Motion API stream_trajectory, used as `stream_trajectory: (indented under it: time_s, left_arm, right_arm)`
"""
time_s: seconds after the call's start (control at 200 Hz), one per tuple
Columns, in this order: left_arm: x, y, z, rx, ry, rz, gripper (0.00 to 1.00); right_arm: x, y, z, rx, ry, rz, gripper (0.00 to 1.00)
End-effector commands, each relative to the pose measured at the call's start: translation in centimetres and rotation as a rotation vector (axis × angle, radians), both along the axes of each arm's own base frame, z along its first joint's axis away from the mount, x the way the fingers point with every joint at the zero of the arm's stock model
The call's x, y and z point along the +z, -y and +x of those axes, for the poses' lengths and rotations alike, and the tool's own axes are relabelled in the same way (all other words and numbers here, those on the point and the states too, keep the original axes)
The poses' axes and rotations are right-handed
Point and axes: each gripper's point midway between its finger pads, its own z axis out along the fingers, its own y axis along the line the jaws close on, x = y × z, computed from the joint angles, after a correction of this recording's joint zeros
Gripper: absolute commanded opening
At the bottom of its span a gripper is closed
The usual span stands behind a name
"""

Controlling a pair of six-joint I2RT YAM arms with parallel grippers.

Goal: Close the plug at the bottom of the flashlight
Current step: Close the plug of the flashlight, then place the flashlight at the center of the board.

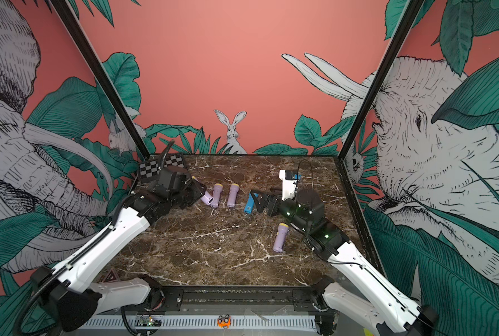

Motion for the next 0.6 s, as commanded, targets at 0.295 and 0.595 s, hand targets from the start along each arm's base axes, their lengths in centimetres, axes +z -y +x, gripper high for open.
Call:
stream_trajectory:
  time_s: [0.295, 0.595]
  left_arm:
    - [-8.5, -6.2, 6.5, -0.279, -0.348, 0.674, 0.0]
    - [-14.8, -7.7, 11.2, -0.317, -0.549, 0.911, 0.0]
  right_arm:
    - [-1.2, 2.5, -2.9, 0.013, -0.023, -0.155, 0.99]
    - [-0.9, 2.3, -3.6, 0.044, -0.021, -0.149, 0.99]
